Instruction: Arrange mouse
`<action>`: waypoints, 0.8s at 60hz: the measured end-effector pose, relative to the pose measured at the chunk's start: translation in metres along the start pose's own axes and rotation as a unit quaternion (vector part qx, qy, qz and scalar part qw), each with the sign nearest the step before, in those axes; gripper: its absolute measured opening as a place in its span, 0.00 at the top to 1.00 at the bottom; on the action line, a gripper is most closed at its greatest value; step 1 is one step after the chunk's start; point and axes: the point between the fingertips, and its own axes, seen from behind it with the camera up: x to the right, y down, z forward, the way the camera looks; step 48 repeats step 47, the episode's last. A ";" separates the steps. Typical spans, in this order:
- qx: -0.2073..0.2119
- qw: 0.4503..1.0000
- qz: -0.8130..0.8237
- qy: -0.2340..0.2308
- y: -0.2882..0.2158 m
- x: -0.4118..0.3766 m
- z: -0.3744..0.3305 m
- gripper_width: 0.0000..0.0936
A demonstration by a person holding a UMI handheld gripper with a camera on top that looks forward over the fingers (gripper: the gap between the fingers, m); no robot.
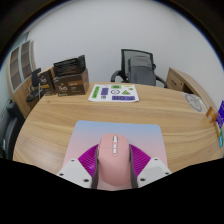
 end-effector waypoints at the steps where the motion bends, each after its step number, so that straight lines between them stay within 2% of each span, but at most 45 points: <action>1: 0.001 1.000 -0.001 0.001 -0.001 0.000 0.000 0.52; 7: 0.002 1.000 0.001 -0.001 -0.002 0.000 0.002 0.44; 10: -0.012 1.000 -0.001 -0.006 0.003 0.000 0.003 0.37; 12: -0.018 1.000 -0.003 -0.012 0.005 -0.003 0.003 0.27; 15: -0.010 1.000 -0.007 -0.014 0.000 -0.002 0.000 0.07; 18: 0.002 1.000 -0.002 -0.012 -0.005 -0.001 -0.005 0.11; 32: 0.041 0.999 0.010 -0.015 -0.007 -0.012 -0.073 0.11; 48: 0.074 0.997 0.007 -0.008 0.047 -0.042 -0.202 0.11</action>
